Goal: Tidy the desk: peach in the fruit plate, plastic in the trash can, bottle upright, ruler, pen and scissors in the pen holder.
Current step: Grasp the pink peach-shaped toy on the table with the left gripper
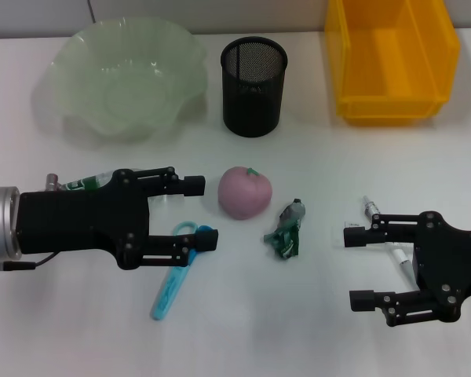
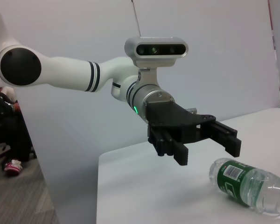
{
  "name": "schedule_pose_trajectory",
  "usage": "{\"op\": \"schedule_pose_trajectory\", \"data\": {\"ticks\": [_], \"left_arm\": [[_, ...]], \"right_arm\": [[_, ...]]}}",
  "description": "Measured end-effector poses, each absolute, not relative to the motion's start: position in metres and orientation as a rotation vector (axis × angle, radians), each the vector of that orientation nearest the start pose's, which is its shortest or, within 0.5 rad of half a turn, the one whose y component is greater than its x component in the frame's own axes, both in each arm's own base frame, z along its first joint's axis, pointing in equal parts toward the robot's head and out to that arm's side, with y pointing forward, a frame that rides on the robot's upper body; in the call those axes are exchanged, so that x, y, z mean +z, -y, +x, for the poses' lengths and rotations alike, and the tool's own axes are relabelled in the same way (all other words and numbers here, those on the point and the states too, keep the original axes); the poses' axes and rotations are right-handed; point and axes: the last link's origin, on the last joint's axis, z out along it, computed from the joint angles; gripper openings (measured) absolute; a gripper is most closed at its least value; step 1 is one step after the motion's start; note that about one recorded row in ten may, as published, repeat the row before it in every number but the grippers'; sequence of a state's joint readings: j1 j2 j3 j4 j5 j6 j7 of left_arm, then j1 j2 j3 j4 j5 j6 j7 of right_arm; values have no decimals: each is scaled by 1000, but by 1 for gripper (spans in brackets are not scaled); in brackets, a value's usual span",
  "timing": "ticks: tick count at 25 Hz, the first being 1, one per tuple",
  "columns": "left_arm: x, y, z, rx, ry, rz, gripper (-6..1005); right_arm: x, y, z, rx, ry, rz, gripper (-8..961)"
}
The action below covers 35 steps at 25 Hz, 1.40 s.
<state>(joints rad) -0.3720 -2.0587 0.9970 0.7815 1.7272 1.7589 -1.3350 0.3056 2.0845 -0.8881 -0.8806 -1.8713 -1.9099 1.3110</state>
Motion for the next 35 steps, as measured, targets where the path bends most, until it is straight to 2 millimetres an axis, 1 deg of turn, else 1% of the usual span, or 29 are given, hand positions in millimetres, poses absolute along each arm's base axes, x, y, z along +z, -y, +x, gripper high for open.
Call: {"op": "schedule_pose_trajectory", "data": {"ticks": [10,11,12,14,15,16,18,21,22,23,24,25,26,29,31,35], "left_arm": [[3,-282,-241,-919,410,-2913,785],[3,-287,-237,-916,417,-2911,785],[3,-287,-237,-916,417,-2911,785],[0,-293,-234,-905,435,-2899,785],[-1,-299,-232,-891,452,-2887,785],[-8,-309,-227,-853,465,-2884,785],[-11,-312,-225,-836,463,-2886,786],[-23,-324,-211,-766,434,-2929,786],[-23,-324,-211,-766,434,-2929,786],[-26,-328,-208,-744,450,-2931,787],[-32,-339,-202,-703,510,-2916,787],[-32,-339,-202,-703,510,-2916,787],[-43,-354,-197,-619,593,-2899,787],[-51,-359,-193,-540,565,-2929,784],[-60,-360,-192,-461,532,-2950,782],[-64,-361,-193,-427,529,-2945,777]], "right_arm": [[14,-247,259,877,-371,-2981,767],[11,-245,261,904,-379,-2973,767],[11,-245,261,904,-379,-2973,767],[8,-241,263,954,-389,-2956,767],[6,-239,264,974,-391,-2947,767],[3,-235,267,994,-399,-2937,767],[2,-233,269,1001,-408,-2932,767],[-1,-224,278,1025,-439,-2887,767],[-1,-224,278,1025,-439,-2887,767],[0,-222,281,1030,-442,-2868,767],[0,-220,283,1032,-444,-2855,767],[1,-219,285,1033,-446,-2844,767],[2,-217,287,1034,-458,-2831,767],[3,-215,290,1029,-469,-2823,767],[5,-216,296,1005,-499,-2778,767],[8,-217,301,991,-521,-2729,767]]}}
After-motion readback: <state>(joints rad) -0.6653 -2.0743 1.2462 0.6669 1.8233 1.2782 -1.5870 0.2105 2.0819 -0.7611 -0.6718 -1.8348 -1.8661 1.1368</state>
